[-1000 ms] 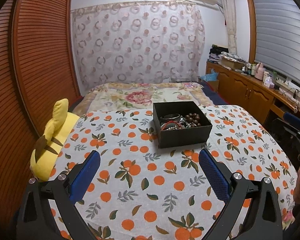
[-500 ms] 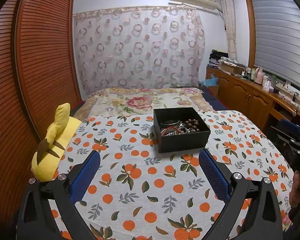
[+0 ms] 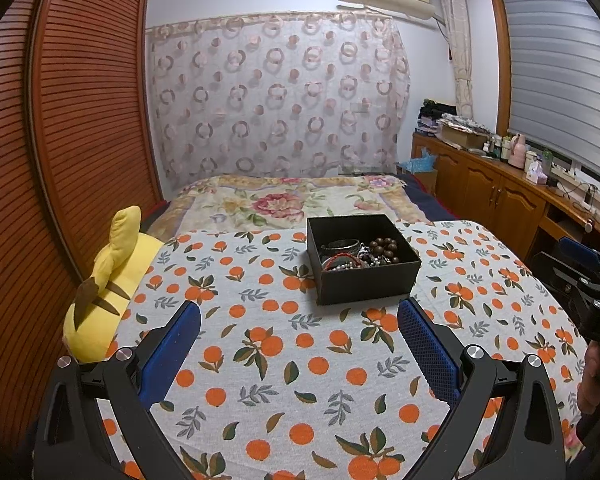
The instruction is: Organize jewelry
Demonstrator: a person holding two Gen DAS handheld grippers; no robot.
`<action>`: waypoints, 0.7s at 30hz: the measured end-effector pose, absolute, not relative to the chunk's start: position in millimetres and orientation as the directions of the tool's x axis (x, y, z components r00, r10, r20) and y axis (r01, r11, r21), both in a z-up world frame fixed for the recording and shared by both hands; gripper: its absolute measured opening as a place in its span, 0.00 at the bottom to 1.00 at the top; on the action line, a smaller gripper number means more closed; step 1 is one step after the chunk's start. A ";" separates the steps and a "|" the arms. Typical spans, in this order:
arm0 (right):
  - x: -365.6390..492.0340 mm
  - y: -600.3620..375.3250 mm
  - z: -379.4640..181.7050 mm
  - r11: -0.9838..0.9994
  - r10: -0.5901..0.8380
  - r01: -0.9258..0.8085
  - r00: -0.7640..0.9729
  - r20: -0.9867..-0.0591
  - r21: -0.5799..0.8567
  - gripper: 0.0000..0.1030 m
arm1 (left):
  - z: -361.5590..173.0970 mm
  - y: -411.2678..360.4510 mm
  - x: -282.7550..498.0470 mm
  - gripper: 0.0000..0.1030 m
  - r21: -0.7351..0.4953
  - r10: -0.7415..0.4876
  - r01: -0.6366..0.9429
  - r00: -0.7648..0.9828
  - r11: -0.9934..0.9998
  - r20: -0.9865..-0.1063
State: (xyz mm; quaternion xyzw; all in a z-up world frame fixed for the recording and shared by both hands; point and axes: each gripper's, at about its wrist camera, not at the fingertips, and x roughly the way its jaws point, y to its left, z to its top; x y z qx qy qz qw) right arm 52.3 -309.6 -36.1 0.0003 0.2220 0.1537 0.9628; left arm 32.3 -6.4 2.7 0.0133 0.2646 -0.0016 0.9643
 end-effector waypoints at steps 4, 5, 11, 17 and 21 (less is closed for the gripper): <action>52.0 -309.5 -35.9 0.953 0.297 -0.296 0.854 -0.427 0.069 0.98 | 3.1 -6.8 32.0 0.92 0.027 0.006 0.009 0.861 1.000 -0.509; 52.3 -310.0 -36.1 0.953 0.295 -0.295 0.855 -0.426 0.068 0.98 | 3.2 -7.0 31.9 0.92 0.028 0.006 0.009 0.862 1.000 -0.507; 52.3 -310.3 -36.2 0.953 0.296 -0.297 0.855 -0.426 0.067 0.97 | 4.7 -8.0 29.9 0.92 0.026 0.004 0.011 0.866 1.000 -0.500; 51.7 -309.8 -36.3 0.952 0.298 -0.297 0.855 -0.425 0.070 0.98 | 5.3 -8.2 27.6 0.92 0.025 0.003 0.010 0.867 1.000 -0.498; 52.1 -310.3 -36.6 0.952 0.298 -0.297 0.854 -0.426 0.069 0.97 | 5.3 -8.2 27.6 0.92 0.024 0.003 0.011 0.867 1.000 -0.498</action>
